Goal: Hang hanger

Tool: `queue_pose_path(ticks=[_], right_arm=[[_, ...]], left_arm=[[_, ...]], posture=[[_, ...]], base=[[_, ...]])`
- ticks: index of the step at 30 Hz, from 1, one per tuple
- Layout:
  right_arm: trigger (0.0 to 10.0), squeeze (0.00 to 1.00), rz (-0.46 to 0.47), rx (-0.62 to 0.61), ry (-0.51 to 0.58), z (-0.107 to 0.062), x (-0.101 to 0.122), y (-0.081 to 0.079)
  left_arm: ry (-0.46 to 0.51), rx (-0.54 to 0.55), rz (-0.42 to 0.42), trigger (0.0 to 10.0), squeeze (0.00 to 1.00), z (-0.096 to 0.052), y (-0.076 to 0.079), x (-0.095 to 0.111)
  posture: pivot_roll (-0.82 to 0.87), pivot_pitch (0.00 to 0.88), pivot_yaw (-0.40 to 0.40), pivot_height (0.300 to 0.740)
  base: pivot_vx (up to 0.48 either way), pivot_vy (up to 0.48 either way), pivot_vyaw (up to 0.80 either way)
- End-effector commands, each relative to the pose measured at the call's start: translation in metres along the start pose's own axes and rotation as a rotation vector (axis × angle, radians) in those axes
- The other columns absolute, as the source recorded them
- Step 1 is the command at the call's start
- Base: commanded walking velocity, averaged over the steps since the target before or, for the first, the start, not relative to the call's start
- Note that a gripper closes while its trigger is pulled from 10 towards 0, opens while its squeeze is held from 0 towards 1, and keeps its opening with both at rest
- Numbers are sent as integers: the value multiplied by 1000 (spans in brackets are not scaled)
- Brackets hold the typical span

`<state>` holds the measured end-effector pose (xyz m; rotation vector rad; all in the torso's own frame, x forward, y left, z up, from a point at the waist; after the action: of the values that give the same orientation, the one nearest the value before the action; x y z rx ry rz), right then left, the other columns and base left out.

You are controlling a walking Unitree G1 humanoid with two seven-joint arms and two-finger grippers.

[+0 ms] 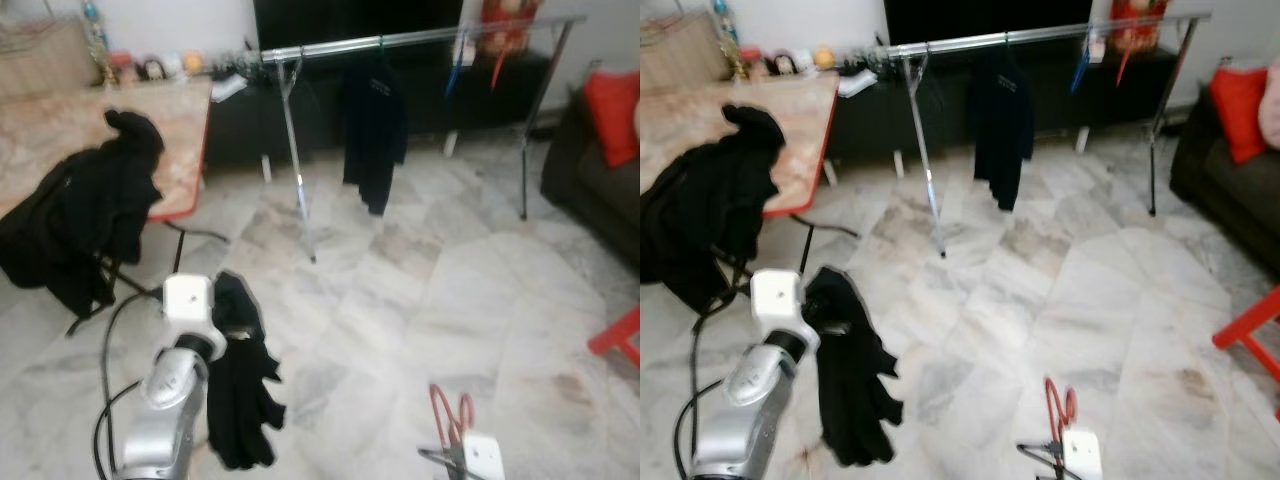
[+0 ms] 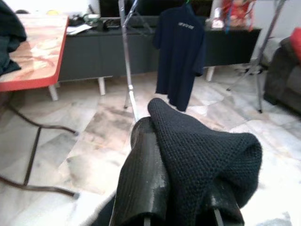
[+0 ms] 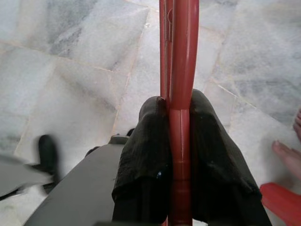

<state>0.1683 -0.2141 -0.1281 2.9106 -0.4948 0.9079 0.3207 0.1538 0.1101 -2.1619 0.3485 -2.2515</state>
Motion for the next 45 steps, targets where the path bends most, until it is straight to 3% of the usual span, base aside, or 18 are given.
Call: queue_pose_path(ticks=[1, 32, 45], right_arm=[[10000, 0, 3, 24, 11, 1, 4, -10], [10000, 0, -3, 26, -4, 0, -1, -7], [10000, 0, -9, 31, 1, 0, -2, -6]], left_arm=[[24, 32, 9, 10000, 0, 0, -13, 8], [13, 48, 12, 10000, 0, 0, -16, 7], [22, 82, -5, 10000, 0, 1, -22, 11]], posture=[[-30, 0, -5, 740], [-28, 0, -9, 740], [-26, 0, -9, 740]], base=[[0, 442, 0], [0, 425, 0], [0, 37, 31]])
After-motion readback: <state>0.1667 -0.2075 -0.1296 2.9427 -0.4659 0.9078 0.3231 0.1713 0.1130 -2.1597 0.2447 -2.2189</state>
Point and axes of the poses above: a point about 5 cm out from each wrist's last joint towards the gripper, its own z axis pointing out of the wrist towards the gripper, its own x axis along the axis of the wrist's last joint, y = z × x, the point moved 4 cm from there along z, pointing out of the wrist towards the gripper, and after that the axes turned 12 degrees about z, right-handed, at the moved point
